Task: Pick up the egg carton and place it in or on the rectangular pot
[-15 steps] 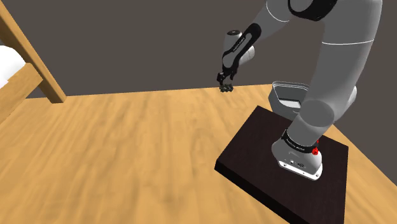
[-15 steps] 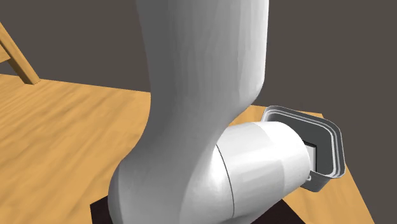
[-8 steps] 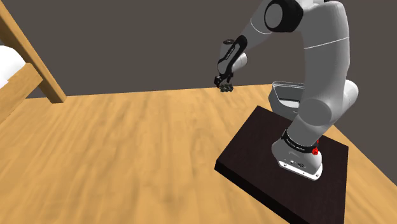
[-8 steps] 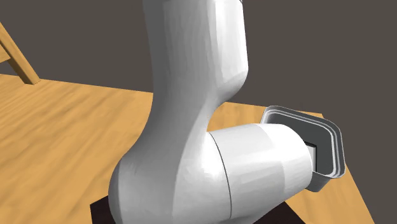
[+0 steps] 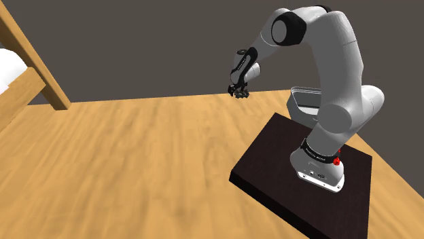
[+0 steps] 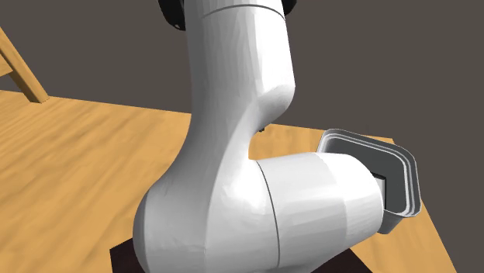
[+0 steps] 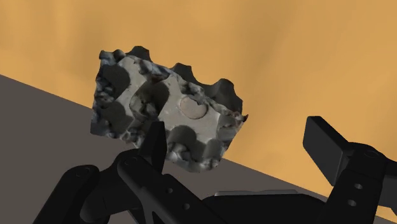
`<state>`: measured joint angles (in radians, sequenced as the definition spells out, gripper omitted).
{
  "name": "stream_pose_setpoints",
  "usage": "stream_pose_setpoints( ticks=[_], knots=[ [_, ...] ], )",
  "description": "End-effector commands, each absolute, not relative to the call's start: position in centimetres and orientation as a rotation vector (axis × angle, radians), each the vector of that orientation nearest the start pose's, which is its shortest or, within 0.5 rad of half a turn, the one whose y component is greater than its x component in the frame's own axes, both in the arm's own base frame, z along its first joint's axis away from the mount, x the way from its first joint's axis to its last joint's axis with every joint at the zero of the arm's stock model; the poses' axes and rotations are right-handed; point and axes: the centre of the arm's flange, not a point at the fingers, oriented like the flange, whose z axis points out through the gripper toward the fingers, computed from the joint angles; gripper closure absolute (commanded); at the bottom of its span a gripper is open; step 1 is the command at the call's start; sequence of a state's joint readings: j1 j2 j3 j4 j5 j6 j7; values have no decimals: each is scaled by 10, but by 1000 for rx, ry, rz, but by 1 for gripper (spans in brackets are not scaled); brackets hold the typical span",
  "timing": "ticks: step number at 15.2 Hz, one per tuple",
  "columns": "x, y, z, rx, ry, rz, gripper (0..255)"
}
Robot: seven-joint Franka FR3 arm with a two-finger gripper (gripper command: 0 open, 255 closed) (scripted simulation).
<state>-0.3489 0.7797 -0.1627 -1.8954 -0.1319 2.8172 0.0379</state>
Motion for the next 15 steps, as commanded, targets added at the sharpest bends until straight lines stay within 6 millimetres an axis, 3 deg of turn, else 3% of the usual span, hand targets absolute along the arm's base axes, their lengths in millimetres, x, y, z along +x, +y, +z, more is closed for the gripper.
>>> stream_pose_setpoints(
  ticks=[1,3,10,11,15],
  knots=[
    [556,-303,94,-3271,616,-173,0],
    [556,-304,86,-3271,616,-173,0],
    [556,-304,86,-3271,616,-173,0],
    [556,-304,86,-3271,616,-173,255],
    [556,-304,86,-3271,616,-173,255]
  ],
)
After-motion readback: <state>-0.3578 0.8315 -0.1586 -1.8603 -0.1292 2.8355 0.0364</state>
